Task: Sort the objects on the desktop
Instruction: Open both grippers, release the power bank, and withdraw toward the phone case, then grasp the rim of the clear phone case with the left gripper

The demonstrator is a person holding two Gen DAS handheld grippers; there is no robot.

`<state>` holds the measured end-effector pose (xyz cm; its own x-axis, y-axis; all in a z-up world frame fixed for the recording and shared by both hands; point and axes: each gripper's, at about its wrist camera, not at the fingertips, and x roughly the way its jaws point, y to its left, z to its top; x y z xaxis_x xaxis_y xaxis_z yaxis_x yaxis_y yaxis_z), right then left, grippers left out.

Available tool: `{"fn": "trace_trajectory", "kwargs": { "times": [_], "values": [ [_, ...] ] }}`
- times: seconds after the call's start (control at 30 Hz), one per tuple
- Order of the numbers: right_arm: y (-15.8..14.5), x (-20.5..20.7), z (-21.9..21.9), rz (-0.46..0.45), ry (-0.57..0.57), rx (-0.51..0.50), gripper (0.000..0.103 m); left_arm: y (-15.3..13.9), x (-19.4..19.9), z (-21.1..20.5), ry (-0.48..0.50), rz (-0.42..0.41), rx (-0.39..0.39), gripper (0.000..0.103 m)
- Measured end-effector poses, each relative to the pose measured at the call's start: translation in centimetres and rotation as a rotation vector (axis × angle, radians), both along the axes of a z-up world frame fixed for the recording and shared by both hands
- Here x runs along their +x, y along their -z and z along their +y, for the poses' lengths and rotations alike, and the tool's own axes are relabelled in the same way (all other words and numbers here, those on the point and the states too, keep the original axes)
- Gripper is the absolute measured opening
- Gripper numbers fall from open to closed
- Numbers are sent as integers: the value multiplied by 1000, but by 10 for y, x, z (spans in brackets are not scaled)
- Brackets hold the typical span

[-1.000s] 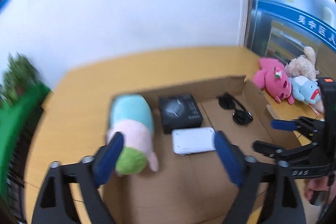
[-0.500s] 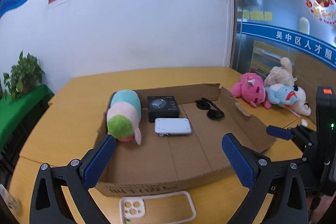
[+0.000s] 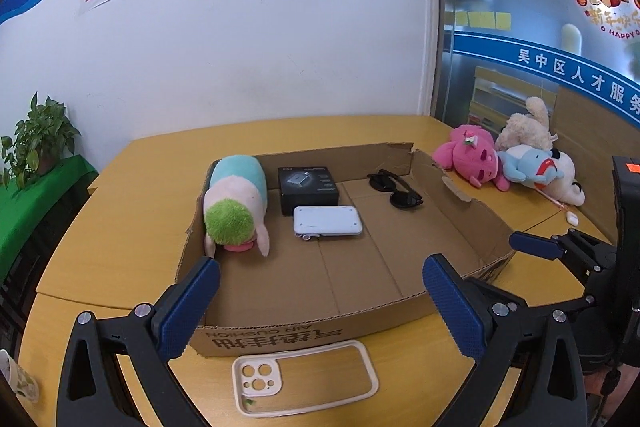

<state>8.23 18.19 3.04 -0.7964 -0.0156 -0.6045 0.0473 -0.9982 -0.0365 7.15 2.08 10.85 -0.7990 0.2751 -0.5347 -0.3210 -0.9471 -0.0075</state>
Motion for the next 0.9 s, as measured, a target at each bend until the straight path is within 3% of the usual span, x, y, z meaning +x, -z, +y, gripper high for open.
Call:
{"fn": "trace_trajectory", "kwargs": {
  "times": [0.2, 0.43, 0.6, 0.77, 0.9],
  "values": [
    [33, 1, -19, -92, -110, -69, 81, 28, -2, -34, -17, -103, 42, 103],
    [84, -14, -48, -252, -232, -158, 80, 82, -18, -79, -21, -305, 115, 101],
    [107, -31, -57, -315, -227, -166, 78, 117, -35, -94, -46, -420, 134, 82],
    [117, -38, -61, -329, -198, -107, 57, 141, -46, -95, -39, -508, 112, 51],
    [119, -36, -64, -314, -198, -54, 48, 150, -46, -94, -39, -521, 94, 43]
  ]
}}
